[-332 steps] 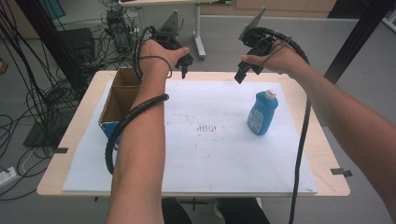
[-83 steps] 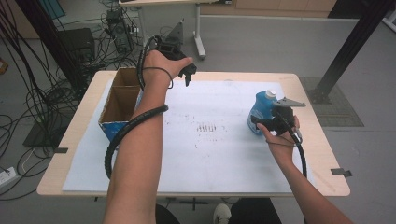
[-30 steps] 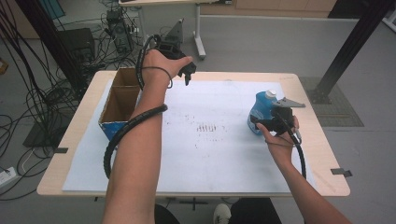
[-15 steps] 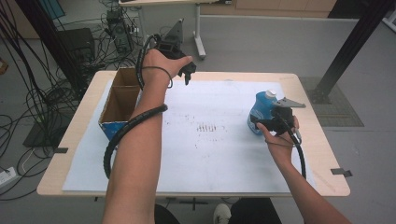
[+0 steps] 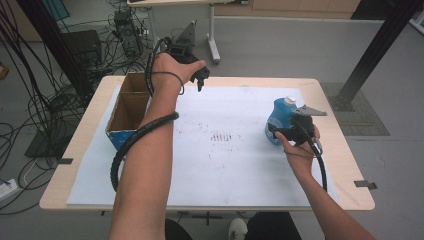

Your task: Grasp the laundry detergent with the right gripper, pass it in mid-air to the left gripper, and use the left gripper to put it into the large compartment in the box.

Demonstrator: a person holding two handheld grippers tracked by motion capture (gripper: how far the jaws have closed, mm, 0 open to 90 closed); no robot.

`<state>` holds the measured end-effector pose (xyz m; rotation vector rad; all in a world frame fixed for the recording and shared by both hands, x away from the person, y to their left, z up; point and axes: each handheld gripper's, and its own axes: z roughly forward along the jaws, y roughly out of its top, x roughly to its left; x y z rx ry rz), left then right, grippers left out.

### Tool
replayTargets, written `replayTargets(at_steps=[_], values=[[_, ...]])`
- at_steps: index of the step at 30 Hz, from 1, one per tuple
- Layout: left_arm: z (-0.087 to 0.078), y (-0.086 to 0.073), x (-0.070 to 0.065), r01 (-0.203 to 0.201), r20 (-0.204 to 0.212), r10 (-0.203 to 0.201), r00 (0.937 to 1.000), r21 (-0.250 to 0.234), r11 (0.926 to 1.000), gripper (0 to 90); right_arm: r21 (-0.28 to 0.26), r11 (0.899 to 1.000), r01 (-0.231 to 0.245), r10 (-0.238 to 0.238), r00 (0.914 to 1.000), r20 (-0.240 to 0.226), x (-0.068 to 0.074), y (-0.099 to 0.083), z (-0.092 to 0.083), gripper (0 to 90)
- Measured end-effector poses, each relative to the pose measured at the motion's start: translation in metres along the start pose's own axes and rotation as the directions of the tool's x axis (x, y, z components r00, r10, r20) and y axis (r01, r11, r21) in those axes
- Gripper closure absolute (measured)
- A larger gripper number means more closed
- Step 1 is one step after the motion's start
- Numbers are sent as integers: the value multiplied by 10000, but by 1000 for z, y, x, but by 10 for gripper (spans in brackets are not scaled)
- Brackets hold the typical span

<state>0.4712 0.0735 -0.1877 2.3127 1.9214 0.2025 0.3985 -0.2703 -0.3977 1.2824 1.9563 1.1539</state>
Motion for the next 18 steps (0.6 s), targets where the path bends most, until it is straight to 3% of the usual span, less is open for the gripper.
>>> replayTargets(at_steps=[18], values=[[4,1,0,20,-49,-20,10000,54,10000,56,-36,10000,-14,14,10000,-74,-4,-1,2,180]])
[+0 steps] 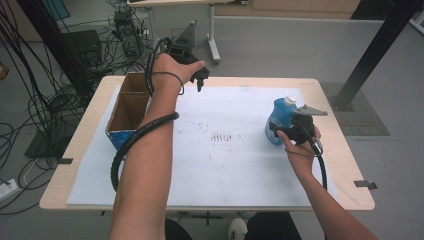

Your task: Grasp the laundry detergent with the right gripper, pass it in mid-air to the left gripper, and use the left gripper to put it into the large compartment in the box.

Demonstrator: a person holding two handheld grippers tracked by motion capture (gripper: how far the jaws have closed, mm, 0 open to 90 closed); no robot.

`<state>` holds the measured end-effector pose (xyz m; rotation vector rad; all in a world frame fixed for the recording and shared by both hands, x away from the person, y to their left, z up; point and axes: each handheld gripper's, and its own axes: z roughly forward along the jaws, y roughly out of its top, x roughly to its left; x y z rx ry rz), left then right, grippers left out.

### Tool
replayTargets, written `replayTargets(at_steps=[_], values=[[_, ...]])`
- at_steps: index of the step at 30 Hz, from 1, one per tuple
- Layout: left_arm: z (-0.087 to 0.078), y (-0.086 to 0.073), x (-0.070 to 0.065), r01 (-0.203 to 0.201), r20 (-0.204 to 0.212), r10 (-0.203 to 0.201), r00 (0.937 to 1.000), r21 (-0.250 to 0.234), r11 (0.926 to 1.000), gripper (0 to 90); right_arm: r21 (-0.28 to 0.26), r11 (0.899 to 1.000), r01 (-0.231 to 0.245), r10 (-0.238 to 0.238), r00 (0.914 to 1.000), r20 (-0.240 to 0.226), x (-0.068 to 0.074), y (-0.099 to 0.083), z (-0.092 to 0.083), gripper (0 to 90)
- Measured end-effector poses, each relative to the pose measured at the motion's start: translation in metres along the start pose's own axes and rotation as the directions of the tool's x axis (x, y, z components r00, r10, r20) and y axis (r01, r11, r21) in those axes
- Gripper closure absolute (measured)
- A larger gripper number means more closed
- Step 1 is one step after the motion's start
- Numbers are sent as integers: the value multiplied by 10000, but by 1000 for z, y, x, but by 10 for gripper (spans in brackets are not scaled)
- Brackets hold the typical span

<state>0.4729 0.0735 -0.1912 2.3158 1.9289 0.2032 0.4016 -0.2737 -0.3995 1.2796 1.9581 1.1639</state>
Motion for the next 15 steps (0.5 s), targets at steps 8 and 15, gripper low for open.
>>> replayTargets(at_steps=[8,15], values=[[0,1,1,-23,-17,23,10000,25,10000,56,97,9999,-133,134,9999,-89,-3,-2,3,232],[1,1,3,-6,-31,6,10000,28,10000,56,11,10000,-3,3,10000,-50,-2,-3,4,300]])
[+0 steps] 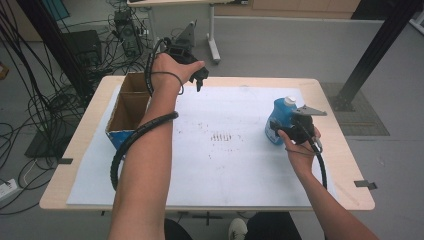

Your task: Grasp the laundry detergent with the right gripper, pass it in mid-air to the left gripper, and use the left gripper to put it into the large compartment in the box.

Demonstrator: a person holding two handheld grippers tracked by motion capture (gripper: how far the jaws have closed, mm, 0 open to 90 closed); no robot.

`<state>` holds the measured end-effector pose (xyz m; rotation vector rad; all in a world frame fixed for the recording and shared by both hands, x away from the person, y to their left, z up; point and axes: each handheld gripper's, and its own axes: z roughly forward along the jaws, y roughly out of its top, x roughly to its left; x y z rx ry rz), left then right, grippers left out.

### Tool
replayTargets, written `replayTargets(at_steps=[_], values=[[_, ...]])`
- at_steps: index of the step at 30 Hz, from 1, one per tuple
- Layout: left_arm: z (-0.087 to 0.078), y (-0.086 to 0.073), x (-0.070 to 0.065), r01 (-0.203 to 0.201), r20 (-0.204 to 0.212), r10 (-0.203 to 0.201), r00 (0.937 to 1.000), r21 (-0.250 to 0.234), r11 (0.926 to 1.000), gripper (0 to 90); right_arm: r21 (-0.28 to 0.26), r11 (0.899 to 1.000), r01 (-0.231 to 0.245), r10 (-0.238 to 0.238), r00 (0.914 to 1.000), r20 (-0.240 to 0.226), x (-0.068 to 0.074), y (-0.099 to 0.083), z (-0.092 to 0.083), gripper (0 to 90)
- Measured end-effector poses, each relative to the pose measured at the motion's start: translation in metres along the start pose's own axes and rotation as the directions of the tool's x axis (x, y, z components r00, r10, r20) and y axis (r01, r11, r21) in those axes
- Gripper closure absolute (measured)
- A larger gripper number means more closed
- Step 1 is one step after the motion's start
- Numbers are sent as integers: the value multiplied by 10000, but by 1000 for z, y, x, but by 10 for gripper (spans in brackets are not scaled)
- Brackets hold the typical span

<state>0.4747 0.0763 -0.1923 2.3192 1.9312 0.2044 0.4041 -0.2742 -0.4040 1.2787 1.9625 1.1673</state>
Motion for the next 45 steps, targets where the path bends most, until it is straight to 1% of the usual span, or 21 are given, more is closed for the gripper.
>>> replayTargets(at_steps=[5,12,30,45], values=[[1,0,0,-9,17,9,10000,34,10000,56,-28,9999,152,-152,9999,7,1,-1,1,350],[1,2,-1,-34,11,34,10000,14,10000,57,-125,9998,183,-182,9997,139,0,-2,1,410],[1,3,-3,-26,-2,26,10000,-8,10000,57,-113,9994,336,-334,9993,175,0,-2,1,418],[-3,3,-3,-47,-24,47,10000,-93,9999,56,-140,9994,325,-323,9994,159,0,-2,1,420]])
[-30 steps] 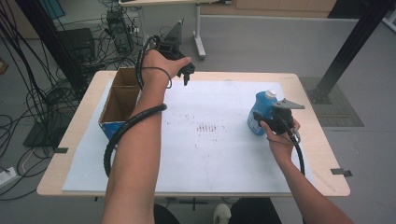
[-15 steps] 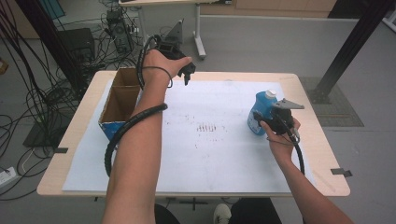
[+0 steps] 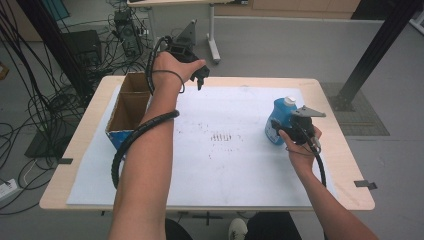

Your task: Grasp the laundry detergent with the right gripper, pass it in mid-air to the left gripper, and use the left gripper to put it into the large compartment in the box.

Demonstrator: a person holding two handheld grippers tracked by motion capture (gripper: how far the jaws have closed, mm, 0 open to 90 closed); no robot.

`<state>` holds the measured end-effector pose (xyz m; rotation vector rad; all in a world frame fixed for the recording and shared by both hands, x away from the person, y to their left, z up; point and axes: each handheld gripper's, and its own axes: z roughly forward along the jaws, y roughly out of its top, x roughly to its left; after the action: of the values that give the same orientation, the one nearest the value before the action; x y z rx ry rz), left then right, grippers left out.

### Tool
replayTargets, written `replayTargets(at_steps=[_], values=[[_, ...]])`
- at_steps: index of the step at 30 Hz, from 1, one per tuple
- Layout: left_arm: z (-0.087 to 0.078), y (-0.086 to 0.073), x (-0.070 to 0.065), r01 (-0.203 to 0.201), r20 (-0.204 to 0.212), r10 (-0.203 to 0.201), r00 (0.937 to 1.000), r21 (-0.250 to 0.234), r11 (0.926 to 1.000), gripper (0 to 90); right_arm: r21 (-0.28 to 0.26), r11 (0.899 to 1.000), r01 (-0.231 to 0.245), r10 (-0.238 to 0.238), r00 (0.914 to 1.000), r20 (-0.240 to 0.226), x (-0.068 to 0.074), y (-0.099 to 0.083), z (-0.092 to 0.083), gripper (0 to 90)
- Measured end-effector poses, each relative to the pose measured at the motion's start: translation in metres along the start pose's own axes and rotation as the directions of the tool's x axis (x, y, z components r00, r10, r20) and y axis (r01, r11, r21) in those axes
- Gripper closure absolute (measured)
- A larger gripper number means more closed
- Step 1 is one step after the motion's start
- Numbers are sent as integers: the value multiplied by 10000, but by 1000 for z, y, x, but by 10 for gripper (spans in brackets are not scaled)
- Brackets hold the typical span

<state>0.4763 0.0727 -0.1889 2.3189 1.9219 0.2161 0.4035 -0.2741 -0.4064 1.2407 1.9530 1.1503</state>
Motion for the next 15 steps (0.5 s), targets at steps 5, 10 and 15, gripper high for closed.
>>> replayTargets(at_steps=[5,10,15], values=[[-1,0,0,0,-15,0,10000,-9,10000,56,-26,10000,15,-15,10000,14,0,0,0,421],[-2,0,-1,-11,-38,11,10000,-17,10000,56,-36,10000,15,-15,10000,15,0,0,0,420],[-2,0,-2,-11,-45,11,10000,-54,10000,56,-42,10000,17,-17,10000,21,0,0,0,420]])
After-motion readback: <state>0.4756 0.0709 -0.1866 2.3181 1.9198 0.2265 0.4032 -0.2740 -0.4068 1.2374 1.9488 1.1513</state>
